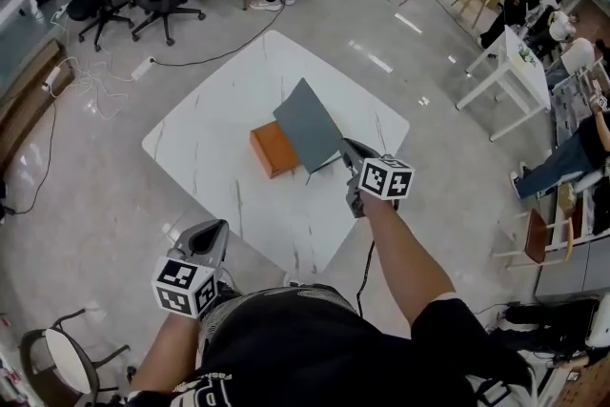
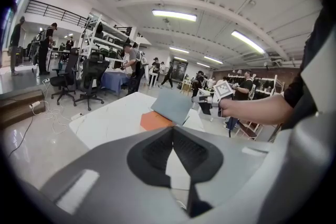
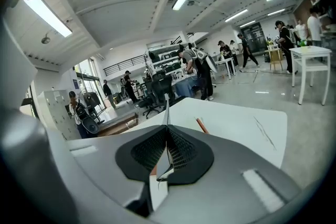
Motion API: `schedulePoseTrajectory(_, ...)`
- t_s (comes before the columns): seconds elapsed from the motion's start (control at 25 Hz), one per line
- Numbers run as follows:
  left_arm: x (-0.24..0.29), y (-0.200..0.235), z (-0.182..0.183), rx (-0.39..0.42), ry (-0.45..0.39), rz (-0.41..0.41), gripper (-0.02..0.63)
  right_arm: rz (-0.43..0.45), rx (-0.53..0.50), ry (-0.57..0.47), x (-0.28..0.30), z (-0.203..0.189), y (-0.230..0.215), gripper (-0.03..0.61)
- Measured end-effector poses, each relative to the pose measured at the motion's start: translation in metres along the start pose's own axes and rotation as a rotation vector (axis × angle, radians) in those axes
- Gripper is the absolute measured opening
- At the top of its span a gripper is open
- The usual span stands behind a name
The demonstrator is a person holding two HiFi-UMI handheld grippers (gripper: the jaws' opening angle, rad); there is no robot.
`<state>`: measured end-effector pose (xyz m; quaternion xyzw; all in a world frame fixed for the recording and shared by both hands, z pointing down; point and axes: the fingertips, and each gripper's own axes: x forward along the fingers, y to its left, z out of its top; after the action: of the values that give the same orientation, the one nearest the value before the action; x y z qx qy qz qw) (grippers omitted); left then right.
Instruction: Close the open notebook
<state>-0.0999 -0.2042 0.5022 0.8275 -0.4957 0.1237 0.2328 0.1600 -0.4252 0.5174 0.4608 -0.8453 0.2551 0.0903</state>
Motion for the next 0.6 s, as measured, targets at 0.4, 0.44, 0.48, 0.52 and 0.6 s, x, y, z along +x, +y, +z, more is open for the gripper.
schedulePoseTrajectory(0.4,0.006,-0.010,0.000,-0.012,-0.004,0.016,0.058,-0.069,-0.055,0.069,0.009,-0.011,-0.037,0.007)
schedulePoseTrajectory(0.44,0.007,-0.011,-0.001,-0.012,-0.004,0.018,0.058,-0.074,-0.061,0.077,0.010,-0.013,-0.040,0.007)
schedulePoseTrajectory(0.48,0.007,-0.011,-0.002,-0.012,-0.002,0.020,0.058,-0.078,-0.067,0.085,0.012,-0.015,-0.043,0.007)
schedulePoseTrajectory(0.52,0.008,-0.011,-0.003,-0.013,0.000,0.023,0.058,-0.081,-0.072,0.091,0.013,-0.017,-0.046,0.008)
schedulePoseTrajectory(0.6,0.007,-0.011,-0.004,-0.014,0.002,0.030,0.058,-0.083,-0.077,0.101,0.014,-0.021,-0.050,0.008)
